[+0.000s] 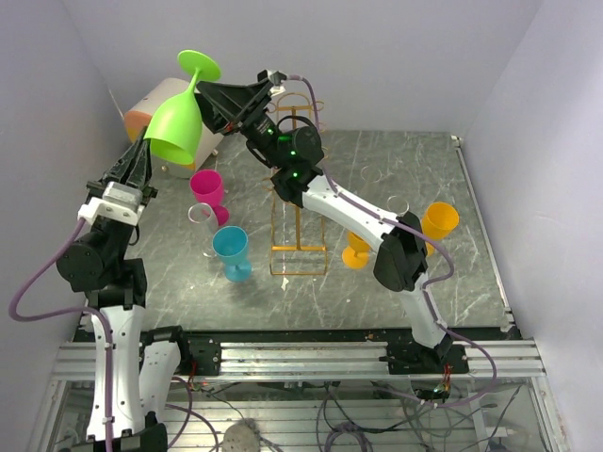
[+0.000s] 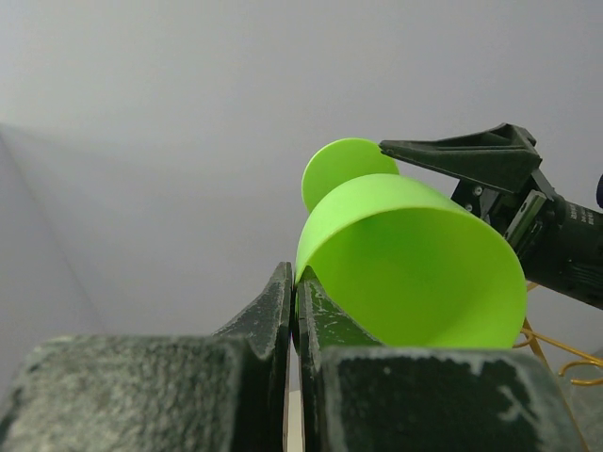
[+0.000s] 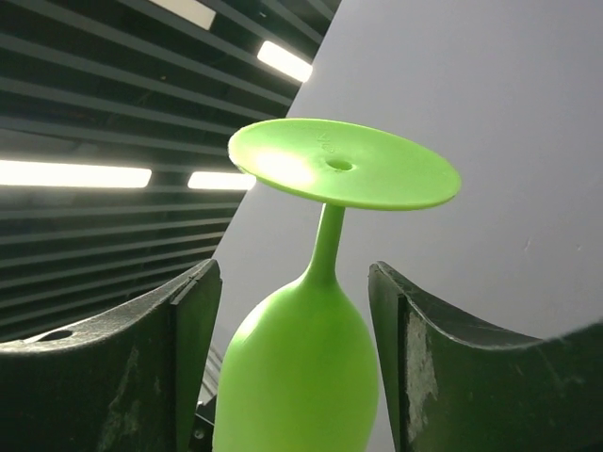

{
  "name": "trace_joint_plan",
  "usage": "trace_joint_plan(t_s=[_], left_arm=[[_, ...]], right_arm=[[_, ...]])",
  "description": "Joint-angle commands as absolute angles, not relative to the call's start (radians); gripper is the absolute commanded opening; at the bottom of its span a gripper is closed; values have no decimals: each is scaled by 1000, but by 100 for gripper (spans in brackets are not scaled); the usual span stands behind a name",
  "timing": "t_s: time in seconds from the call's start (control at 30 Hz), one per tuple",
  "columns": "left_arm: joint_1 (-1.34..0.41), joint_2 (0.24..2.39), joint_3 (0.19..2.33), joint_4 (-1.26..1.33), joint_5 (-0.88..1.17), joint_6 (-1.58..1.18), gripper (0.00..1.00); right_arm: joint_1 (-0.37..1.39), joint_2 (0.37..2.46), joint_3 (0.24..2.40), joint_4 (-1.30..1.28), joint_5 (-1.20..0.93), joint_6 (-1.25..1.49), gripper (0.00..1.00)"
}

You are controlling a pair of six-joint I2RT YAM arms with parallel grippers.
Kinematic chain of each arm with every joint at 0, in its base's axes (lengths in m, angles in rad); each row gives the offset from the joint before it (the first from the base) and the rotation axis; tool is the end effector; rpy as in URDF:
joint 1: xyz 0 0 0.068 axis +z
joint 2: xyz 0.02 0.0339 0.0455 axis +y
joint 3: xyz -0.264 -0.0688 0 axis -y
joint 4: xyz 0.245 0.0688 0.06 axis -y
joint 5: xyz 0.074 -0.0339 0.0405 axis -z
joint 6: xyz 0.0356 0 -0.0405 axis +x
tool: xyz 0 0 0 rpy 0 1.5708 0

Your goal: Place the wine glass upside down on the wine glass rack

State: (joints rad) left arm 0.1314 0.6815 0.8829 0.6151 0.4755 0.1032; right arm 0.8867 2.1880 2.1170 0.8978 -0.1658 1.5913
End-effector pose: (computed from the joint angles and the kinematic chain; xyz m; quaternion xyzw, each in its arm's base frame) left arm 0.1165 -0.0010 0.4646 0.2139 0.3610 0.0196 0.9075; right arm 0.3085 0.3876 0.4515 0.0526 0.3666 0.8876 0.2740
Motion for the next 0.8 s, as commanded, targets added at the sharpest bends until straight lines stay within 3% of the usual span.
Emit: trace_joint_plan(t_s=[0.0, 0.23, 0.77], left_arm=[[119, 673, 869, 653, 468, 86, 7], [116, 670, 853, 653, 466, 96, 7], [109, 674, 805, 703, 449, 91, 7]], right_arm=[[891, 2202, 2148, 946, -145, 1611, 61], [896, 2211, 2154, 960, -141, 1618, 38], [921, 2236, 2151, 987, -103, 1637, 36]])
